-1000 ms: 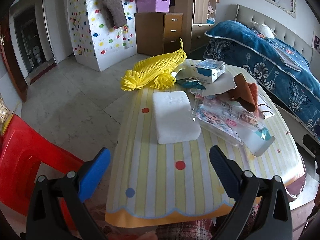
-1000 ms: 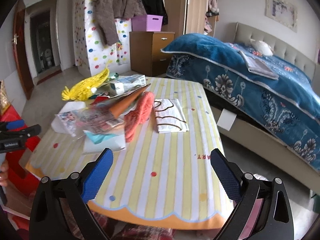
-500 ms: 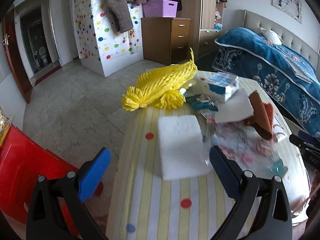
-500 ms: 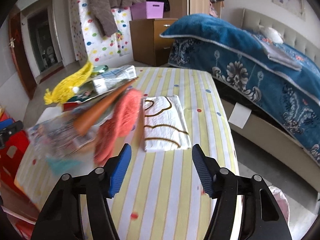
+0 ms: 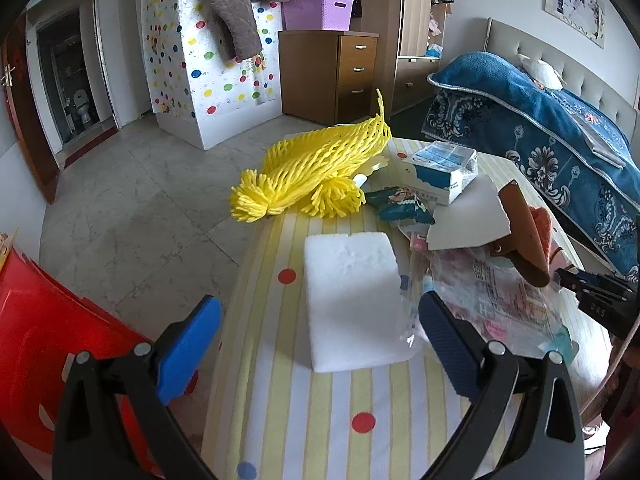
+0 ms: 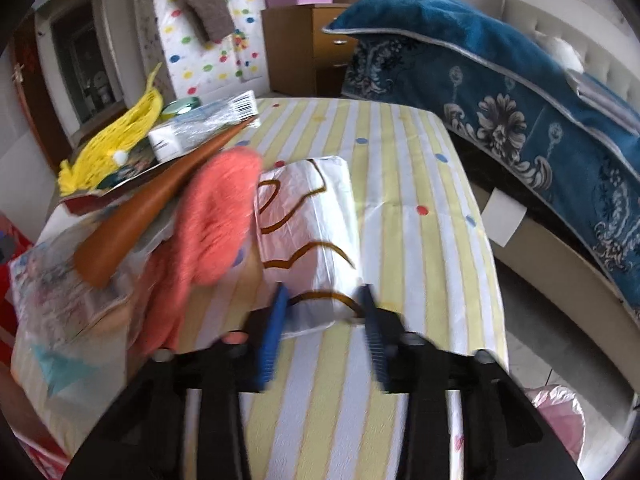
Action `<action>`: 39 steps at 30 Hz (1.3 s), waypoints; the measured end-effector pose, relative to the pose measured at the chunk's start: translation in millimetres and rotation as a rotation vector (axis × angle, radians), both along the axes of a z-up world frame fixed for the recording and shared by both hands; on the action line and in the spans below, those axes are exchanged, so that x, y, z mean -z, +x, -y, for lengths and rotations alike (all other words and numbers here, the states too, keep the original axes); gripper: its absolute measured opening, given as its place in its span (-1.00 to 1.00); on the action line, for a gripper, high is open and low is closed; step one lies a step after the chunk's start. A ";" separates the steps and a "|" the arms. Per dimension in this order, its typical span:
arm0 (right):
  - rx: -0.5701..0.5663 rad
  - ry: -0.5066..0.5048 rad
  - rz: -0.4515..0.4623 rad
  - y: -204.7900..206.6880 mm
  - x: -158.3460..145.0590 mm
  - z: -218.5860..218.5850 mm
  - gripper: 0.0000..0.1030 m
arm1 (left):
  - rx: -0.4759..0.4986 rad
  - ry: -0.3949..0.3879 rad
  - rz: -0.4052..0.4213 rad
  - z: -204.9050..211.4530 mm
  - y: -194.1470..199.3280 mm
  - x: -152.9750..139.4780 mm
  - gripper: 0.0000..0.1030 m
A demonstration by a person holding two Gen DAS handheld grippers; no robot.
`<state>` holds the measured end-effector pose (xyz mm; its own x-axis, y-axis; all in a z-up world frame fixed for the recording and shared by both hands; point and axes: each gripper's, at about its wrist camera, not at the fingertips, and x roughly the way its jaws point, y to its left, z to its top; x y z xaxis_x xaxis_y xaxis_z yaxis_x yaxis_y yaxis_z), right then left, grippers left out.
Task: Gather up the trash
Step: 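Grasp the white paper cone with the right gripper while the left gripper approaches the white foam block, then grasp the white foam block with the left gripper and lift it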
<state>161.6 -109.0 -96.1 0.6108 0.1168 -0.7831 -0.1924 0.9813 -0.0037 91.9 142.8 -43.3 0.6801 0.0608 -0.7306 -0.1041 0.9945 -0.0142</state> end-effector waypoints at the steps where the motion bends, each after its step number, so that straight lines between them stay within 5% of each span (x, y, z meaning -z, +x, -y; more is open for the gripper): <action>1: 0.010 0.007 -0.001 -5.4 -0.7 2.0 -0.77 | -0.002 0.004 0.002 -1.0 -3.4 -0.1 0.87; 14: 0.165 0.167 0.120 -95.6 -48.6 27.5 -0.87 | 0.000 0.078 -0.037 -12.4 -36.3 26.4 0.87; 29: 0.172 0.199 0.115 -114.3 -56.9 25.5 -0.86 | 0.069 0.083 -0.052 24.4 -0.3 49.6 0.86; 33: 0.169 0.193 0.107 -115.3 -54.4 22.2 -0.86 | 0.062 0.068 -0.057 25.6 5.3 50.5 0.76; 37: 0.162 0.191 0.102 -119.6 -53.3 19.3 -0.86 | 0.075 0.072 -0.043 27.1 6.0 52.2 0.30; 39: 0.159 0.188 0.104 -123.9 -54.0 18.8 -0.86 | 0.061 0.083 -0.040 23.1 1.1 50.6 0.27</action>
<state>37.7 -127.7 -42.1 0.7090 0.1506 -0.6890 -0.0437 0.9844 0.1702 93.0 119.7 -93.9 0.6548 0.0815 -0.7514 -0.0424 0.9966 0.0712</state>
